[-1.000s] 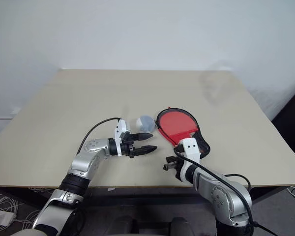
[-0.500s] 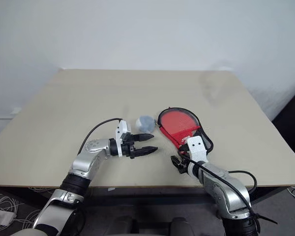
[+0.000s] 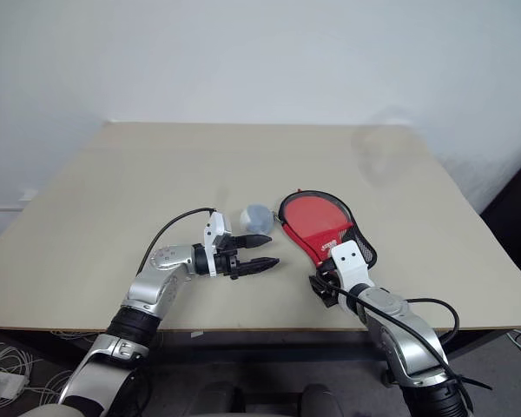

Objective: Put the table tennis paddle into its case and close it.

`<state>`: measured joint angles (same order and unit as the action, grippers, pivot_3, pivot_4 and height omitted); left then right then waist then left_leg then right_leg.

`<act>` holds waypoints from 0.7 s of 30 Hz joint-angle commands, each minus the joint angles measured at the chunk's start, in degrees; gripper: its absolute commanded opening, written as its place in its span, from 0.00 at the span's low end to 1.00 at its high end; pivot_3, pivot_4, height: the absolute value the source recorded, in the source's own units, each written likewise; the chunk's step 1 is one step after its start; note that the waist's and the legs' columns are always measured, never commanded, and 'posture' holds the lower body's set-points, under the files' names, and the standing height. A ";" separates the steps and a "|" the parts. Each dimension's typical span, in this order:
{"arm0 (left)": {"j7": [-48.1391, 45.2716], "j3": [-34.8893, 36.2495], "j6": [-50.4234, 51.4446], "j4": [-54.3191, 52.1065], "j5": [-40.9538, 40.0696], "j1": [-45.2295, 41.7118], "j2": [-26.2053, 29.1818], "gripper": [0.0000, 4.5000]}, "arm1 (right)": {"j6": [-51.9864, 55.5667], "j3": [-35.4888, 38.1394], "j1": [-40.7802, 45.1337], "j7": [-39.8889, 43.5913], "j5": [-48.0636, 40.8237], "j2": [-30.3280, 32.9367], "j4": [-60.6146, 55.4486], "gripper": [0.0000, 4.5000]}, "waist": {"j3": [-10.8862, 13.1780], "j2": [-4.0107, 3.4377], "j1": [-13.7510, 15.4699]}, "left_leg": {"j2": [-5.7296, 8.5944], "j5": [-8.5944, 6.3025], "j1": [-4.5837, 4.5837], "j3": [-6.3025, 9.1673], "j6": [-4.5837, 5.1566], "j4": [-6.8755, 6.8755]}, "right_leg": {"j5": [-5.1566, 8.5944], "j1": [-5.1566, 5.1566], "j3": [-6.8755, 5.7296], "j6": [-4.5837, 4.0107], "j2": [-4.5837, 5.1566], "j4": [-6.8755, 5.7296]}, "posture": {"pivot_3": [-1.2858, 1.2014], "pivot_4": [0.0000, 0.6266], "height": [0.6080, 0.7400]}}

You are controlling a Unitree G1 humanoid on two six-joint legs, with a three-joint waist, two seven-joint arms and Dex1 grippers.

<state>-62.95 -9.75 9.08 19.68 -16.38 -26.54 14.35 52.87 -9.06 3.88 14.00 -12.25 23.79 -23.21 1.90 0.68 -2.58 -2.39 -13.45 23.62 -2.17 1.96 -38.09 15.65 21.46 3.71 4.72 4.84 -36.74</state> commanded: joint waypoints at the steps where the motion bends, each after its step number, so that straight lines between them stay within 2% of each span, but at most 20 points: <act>1: 0.09 0.20 -2.02 -0.36 0.47 -1.48 -0.10 0.71 | 1.11 -1.75 0.01 -0.48 2.61 0.67 3.05 0.85 | -0.01 0.03 -0.02 | 0.00 0.00 -0.02 0.01 0.00 0.00 | 0.00 0.00 0.00 0.00 0.00 0.00 | 0.52 0.00 0.91; 3: 0.13 0.20 -2.25 -0.19 0.52 -1.55 -0.08 0.71 | 1.39 -2.80 0.30 -0.63 3.79 0.86 4.01 0.85 | -0.03 0.06 -0.04 | -0.01 0.00 -0.04 0.01 0.00 0.00 | 0.00 -0.01 0.00 -0.01 0.00 0.00 | 0.52 0.00 0.91; 6: 0.16 0.14 -2.11 -0.35 0.48 -1.46 -0.02 0.71 | 3.69 -2.98 0.67 -0.67 3.88 0.33 4.99 0.73 | -0.08 0.13 -0.13 | -0.03 0.00 -0.08 0.01 0.00 0.00 | 0.00 -0.03 -0.01 -0.02 0.00 -0.01 | 0.52 0.00 0.91; 15: 0.45 -0.03 -2.59 -0.33 0.90 -1.45 -0.03 0.71 | 7.27 -1.03 1.80 -0.71 3.05 -1.81 6.43 0.04 | -0.35 0.55 0.00 | -0.04 -0.01 -0.09 0.03 -0.02 -0.03 | -0.01 -0.07 -0.07 -0.04 0.02 0.02 | 0.52 0.00 0.91; 16: 0.49 -0.02 -2.65 -0.29 1.00 -1.47 -0.05 0.71 | 7.37 -1.01 1.91 -0.76 3.22 -1.83 6.54 0.01 | -0.36 0.57 -0.02 | -0.05 -0.01 -0.09 0.03 -0.02 -0.03 | -0.01 -0.06 -0.07 -0.04 0.02 0.02 | 0.52 0.00 0.91; 21: 0.47 -0.05 -3.08 -0.35 1.43 -1.09 0.14 0.71 | 8.04 0.41 2.35 -1.72 3.72 -2.62 7.90 0.01 | -0.46 0.71 -0.02 | -0.06 -0.01 -0.09 0.03 -0.02 -0.03 | -0.02 -0.07 -0.08 -0.06 0.01 0.01 | 0.52 0.00 0.91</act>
<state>-62.56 -9.84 7.16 20.26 -14.91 -26.54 14.52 57.77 -9.46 7.37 13.87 -10.14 20.94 -20.71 1.45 1.39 -2.60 -2.44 -13.46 23.52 -2.13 1.94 -38.12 15.64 21.39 3.63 4.64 4.86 -36.72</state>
